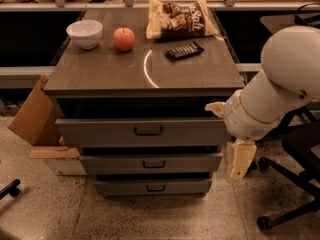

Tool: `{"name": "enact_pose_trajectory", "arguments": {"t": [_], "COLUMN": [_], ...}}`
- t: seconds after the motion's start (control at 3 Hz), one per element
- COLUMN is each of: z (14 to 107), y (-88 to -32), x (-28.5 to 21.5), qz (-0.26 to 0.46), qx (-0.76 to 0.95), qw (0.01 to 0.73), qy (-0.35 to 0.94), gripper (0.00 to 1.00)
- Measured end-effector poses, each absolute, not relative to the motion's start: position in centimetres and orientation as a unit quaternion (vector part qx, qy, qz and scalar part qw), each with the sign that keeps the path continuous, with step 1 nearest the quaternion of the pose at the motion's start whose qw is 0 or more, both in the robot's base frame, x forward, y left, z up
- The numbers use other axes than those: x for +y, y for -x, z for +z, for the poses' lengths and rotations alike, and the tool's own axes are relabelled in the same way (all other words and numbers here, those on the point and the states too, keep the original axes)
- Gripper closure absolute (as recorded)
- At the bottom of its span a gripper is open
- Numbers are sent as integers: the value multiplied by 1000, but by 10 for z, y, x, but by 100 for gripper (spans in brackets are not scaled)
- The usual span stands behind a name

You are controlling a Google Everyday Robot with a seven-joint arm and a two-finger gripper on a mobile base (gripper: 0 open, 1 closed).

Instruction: Open top drawer

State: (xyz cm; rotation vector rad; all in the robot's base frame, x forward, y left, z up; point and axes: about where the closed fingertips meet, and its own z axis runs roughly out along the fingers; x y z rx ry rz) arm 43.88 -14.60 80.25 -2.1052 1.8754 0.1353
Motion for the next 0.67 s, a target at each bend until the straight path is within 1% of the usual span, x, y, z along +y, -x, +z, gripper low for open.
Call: {"name": "enact_pose_trajectory", "arguments": {"t": [0.67], "z": [758], "y": [-466], "x": [-146], "qz": [34], "qx": [655], "qw": [149], "qy": [740], "gripper": [0]}}
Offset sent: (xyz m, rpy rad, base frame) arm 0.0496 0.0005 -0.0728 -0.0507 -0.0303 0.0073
